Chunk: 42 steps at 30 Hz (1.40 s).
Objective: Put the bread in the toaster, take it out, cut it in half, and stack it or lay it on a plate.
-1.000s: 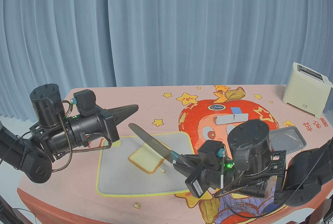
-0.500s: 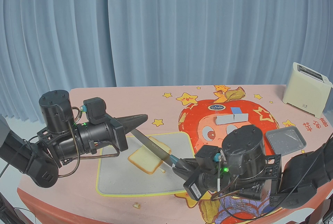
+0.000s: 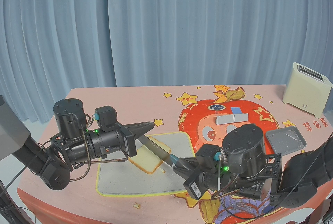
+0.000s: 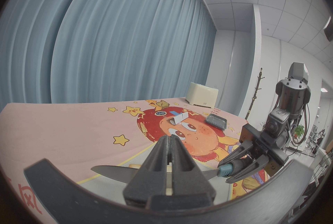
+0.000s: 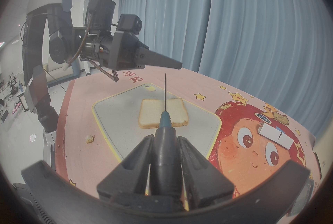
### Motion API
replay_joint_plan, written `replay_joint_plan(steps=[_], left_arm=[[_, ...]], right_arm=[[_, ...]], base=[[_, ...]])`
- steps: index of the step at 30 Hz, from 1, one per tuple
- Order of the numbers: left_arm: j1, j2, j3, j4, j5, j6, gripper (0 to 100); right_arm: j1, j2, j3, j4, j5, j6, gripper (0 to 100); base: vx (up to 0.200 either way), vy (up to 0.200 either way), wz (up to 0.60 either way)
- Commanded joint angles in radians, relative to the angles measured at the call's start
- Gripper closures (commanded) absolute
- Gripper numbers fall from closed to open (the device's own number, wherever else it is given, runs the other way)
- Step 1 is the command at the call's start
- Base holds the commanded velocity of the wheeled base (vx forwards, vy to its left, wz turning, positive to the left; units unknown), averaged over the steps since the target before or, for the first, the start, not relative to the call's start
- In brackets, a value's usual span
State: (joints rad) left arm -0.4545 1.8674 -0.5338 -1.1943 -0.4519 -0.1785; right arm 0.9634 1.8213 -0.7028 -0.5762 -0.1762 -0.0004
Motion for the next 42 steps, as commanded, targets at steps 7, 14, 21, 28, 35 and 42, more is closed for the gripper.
replay_joint_plan(steps=[7, 14, 21, 28, 35, 42], left_arm=[[0.002, 0.039, -0.017, -0.036, 0.002, 0.004, 100], [0.014, -0.048, -0.04, -0.084, 0.007, 0.001, 100], [0.025, -0.073, 0.003, -0.087, 0.007, 0.002, 100], [0.026, -0.068, 0.029, -0.088, 0.006, 0.005, 100], [0.02, -0.021, 0.008, -0.087, 0.006, 0.019, 100], [0.022, 0.038, 0.005, -0.094, 0.009, 0.063, 100]], right_arm=[[-0.006, -0.033, -0.024, 0.015, 0.004, 0.011, 100], [0.001, -0.083, -0.041, 0.085, 0.014, 0.011, 100], [0.006, -0.086, -0.215, 0.334, 0.017, 0.013, 100], [0.006, -0.099, -0.181, 0.32, 0.05, 0.014, 100], [-0.023, -0.069, -0.179, 0.32, 0.05, 0.007, 100], [-0.032, -0.056, -0.182, 0.32, 0.055, 0.003, 100]], base=[[0.0, 0.0, 0.0], [0.0, 0.0, 0.0], [0.0, 0.0, 0.0], [0.0, 0.0, 0.0], [0.0, 0.0, 0.0], [0.0, 0.0, 0.0]])
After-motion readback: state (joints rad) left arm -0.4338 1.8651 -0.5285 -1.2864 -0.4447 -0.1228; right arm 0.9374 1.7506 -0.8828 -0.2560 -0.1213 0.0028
